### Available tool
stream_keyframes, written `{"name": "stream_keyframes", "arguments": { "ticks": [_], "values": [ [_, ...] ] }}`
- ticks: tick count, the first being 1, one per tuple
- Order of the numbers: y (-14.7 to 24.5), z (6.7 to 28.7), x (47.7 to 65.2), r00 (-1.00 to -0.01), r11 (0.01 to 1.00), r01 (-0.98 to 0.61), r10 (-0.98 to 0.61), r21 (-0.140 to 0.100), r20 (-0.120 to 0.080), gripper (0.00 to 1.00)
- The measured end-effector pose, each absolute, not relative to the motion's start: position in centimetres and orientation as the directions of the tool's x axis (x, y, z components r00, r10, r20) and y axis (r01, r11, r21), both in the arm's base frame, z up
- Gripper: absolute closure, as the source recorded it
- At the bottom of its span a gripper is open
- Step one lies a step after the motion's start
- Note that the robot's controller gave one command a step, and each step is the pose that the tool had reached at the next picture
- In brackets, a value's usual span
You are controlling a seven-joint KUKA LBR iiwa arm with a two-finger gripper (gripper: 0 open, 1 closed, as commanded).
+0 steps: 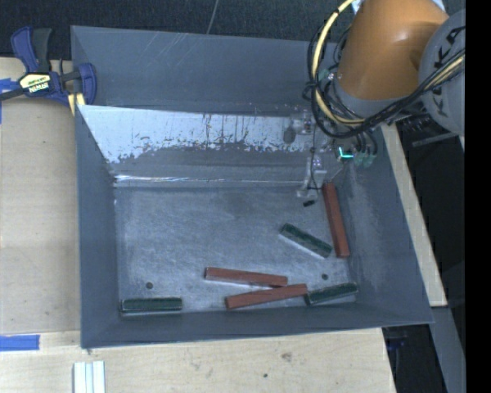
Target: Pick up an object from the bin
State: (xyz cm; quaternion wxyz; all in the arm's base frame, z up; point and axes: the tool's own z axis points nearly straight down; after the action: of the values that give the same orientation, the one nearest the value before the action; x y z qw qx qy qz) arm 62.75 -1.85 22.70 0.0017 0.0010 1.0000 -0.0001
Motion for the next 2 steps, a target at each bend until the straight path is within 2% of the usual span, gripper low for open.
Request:
{"name": "stream_keyframes", "arguments": {
  "ticks": [1,2],
  "values": [
    [-1.8,22.8,62.8,-1.000,1.000,0.002,0.002,0.000,-0.004,0.00],
    [-1.9,17.2,61.8,-1.000,1.000,-0.023,-0.023,-0.001,-0.010,0.00]
  ]
}}
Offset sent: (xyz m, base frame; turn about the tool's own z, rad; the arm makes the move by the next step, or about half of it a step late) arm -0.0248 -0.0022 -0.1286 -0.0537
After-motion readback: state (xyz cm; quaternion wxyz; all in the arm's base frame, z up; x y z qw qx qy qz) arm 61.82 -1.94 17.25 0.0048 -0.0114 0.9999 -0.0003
